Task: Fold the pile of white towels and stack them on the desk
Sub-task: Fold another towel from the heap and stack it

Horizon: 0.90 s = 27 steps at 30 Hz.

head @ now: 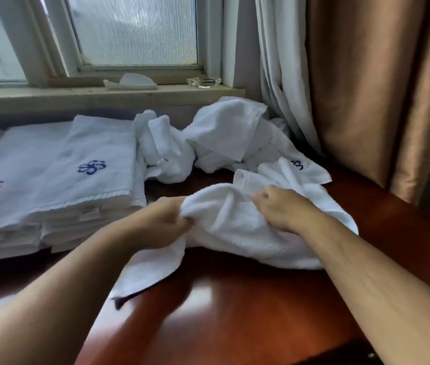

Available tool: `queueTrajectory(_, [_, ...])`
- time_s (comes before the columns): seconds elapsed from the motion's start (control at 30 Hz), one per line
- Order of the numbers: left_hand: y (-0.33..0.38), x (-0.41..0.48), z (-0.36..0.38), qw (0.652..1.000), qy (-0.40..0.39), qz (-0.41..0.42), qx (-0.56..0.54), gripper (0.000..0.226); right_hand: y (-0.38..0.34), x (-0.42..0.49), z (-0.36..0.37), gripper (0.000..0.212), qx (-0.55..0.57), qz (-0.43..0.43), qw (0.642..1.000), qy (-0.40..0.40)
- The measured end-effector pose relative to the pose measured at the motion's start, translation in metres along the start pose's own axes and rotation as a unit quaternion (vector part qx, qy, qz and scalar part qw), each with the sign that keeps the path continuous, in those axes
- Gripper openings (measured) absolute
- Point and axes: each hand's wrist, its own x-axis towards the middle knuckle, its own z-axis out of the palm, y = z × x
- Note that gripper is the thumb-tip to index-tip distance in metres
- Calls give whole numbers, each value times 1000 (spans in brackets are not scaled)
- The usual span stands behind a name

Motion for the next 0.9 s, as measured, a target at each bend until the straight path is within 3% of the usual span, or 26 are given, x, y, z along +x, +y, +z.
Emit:
queueTrajectory(0.03, [7, -4, -4, 995, -1, -8, -98, 37, -4, -7, -1, 53, 81, -24, 996, 22])
queueTrajectory(0.1, [16, -10, -14, 951, -19, -76, -299, 38, -15, -22, -3, 82, 195, -101, 975, -25])
queueTrajectory(0.13, [18, -12, -18, 925, -43, -124, -358, 42, -17, -26, 0, 79, 181, -119, 974, -68])
queueTrajectory(0.17, [18, -13, -21, 912, -68, -158, -372, 46, -18, -31, 4, 60, 135, -140, 975, -103])
queueTrajectory(0.23, [20, -13, -31, 913, -100, -215, -333, 42, -13, -31, 15, 8, 27, -148, 983, -102])
queueTrajectory(0.3, [17, -17, -35, 915, -113, -245, -301, 46, -9, -26, 21, 19, 20, -130, 991, -33])
queueTrajectory(0.4, [7, -23, -39, 929, -148, -239, -242, 67, -5, -11, 17, 23, 45, -78, 986, 138])
queueTrajectory(0.47, [3, -21, -36, 967, -121, -213, -65, 65, -5, -3, 19, 20, 33, -68, 973, 218])
queueTrajectory(0.53, [3, -13, -29, 967, 5, -200, 160, 58, -11, 0, 28, 18, 19, -84, 960, 265])
queueTrajectory(0.6, [8, -6, -14, 928, 160, -128, 311, 49, -16, 1, 37, 21, 42, -112, 965, 235])
queueTrajectory(0.7, [16, -5, 17, 901, 284, 4, 329, 40, -15, 2, 45, 23, 120, -117, 984, 64])
queueTrajectory(0.77, [19, -10, 37, 932, 263, 18, 249, 24, -10, 1, 45, 40, 180, -100, 978, -37])
queueTrajectory(0.8, [18, -12, 46, 950, 214, -13, 225, 17, -7, 1, 46, 48, 184, -86, 977, -70])
queueTrajectory(0.9, [7, -14, 63, 954, 66, -69, 285, 22, 4, 8, 49, 49, -27, -87, 994, -56])
